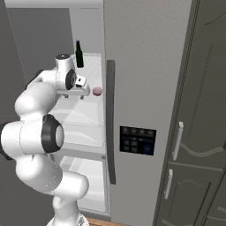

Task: Fully open the fridge drawer.

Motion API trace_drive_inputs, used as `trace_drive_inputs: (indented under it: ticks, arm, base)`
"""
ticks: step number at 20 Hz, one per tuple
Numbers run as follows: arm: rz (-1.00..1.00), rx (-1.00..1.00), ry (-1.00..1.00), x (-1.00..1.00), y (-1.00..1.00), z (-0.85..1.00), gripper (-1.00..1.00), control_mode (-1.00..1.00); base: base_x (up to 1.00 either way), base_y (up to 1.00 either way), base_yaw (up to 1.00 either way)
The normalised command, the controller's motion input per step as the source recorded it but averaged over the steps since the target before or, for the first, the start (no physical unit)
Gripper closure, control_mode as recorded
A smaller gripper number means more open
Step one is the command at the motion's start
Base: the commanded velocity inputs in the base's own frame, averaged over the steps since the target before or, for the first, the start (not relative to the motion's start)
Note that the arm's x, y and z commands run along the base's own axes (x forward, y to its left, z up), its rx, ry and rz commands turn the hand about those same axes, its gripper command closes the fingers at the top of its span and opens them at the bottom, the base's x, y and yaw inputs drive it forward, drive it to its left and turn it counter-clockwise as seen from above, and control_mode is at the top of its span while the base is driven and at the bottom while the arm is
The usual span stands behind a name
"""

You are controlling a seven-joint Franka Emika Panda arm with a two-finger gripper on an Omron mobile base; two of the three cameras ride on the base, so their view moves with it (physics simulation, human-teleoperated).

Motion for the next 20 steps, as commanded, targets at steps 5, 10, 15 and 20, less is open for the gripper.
trace_drive_inputs:
  ticks: [5,10,15,20]
  arm:
    - [0.00,0.00,0.00,0.30,0.00,-0.18,-1.00,-1.00]
    - [0.00,0.00,0.00,0.12,0.00,-0.24,-1.00,-1.00]
    - [0.00,0.00,0.02,-0.12,0.00,-0.27,-1.00,-1.00]
    - [0.00,0.00,0.09,-0.51,0.00,-0.09,-1.00,-1.00]
  base:
    - [0.00,0.00,0.00]
    - [0.00,0.00,0.00]
    - [0.00,0.00,0.00]
    - [0.00,0.00,0.00]
